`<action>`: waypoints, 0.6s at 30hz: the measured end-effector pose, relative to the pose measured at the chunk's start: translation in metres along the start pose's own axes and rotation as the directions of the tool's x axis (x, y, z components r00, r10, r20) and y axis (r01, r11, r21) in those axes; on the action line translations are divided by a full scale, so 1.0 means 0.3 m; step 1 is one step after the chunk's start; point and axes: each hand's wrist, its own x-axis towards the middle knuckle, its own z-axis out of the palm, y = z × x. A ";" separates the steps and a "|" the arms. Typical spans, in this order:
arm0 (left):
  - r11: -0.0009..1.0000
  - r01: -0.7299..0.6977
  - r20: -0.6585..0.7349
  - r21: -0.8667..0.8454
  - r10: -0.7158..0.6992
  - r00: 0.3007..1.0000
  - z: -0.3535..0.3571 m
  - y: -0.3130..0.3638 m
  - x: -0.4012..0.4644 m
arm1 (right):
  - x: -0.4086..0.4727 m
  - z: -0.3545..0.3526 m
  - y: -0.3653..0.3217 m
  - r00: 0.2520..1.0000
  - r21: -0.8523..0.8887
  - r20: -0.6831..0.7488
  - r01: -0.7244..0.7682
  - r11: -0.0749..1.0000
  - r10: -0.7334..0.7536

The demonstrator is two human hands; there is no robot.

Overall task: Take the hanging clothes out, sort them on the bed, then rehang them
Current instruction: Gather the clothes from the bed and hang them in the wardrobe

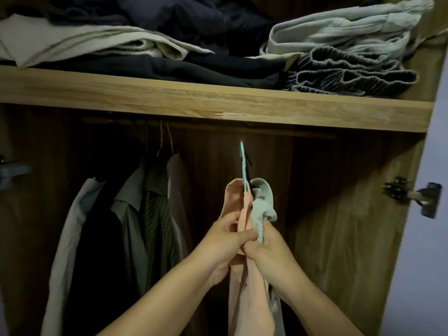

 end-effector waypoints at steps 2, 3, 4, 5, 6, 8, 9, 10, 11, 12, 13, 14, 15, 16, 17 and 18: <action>1.000 -0.017 -0.038 -0.024 0.016 0.999 -0.002 0.004 0.073 | 0.080 -0.024 0.002 0.999 -0.012 0.041 0.004 1.000 -0.003; 0.999 -0.037 -0.066 -0.030 0.035 0.997 -0.005 0.008 0.106 | 0.121 -0.031 -0.002 0.997 -0.019 0.071 0.005 1.000 -0.004; 0.998 -0.060 -0.103 -0.023 0.057 0.993 -0.009 0.011 0.135 | 0.158 -0.038 0.001 0.994 -0.029 0.109 0.013 0.999 -0.010; 0.996 -0.084 -0.138 -0.002 0.083 0.987 -0.013 0.014 0.161 | 0.190 -0.045 0.001 0.988 -0.035 0.153 0.023 0.999 -0.018; 0.994 -0.107 -0.166 0.026 0.110 0.980 -0.018 0.020 0.184 | 0.222 -0.047 0.002 0.980 -0.028 0.200 0.027 0.999 -0.021; 0.987 -0.153 -0.225 0.053 0.161 0.961 -0.030 0.032 0.228 | 0.282 -0.056 -0.007 0.966 0.020 0.259 -0.022 1.000 0.017; 0.983 -0.174 -0.278 0.064 0.185 0.942 -0.039 0.037 0.250 | 0.312 -0.064 -0.009 0.965 0.061 0.262 -0.026 0.998 0.009; 0.978 -0.187 -0.344 0.088 0.206 0.916 -0.052 0.042 0.273 | 0.344 -0.076 -0.012 0.968 0.100 0.249 -0.011 0.995 -0.014; 0.971 -0.193 -0.409 0.138 0.233 0.882 -0.068 0.045 0.296 | 0.371 -0.086 -0.018 0.972 0.124 0.233 0.010 0.992 -0.039; 0.959 -0.193 -0.454 0.208 0.269 0.850 -0.087 0.046 0.319 | 0.400 -0.095 -0.021 0.971 0.132 0.228 0.037 0.991 -0.066; 0.943 -0.196 -0.476 0.270 0.308 0.823 -0.104 0.050 0.339 | 0.428 -0.095 -0.021 0.969 0.124 0.230 0.064 0.990 -0.091; 0.926 -0.202 -0.485 0.320 0.343 0.804 -0.122 0.053 0.356 | 0.458 -0.090 -0.017 0.968 0.098 0.229 0.079 0.992 -0.100; 0.911 -0.205 -0.485 0.357 0.368 0.794 -0.136 0.057 0.369 | 0.479 -0.084 -0.014 0.969 0.070 0.221 0.097 0.993 -0.110; 0.898 -0.206 -0.484 0.390 0.390 0.783 -0.153 0.062 0.383 | 0.504 -0.072 -0.007 0.970 0.053 0.211 0.113 0.992 -0.121; 0.882 -0.211 -0.481 0.422 0.415 0.772 -0.167 0.065 0.395 | 0.520 -0.062 -0.001 0.968 0.056 0.206 0.131 0.990 -0.140; 0.859 -0.219 -0.474 0.462 0.448 0.758 -0.185 0.070 0.408 | 0.537 -0.051 0.008 0.965 0.072 0.205 0.151 0.986 -0.163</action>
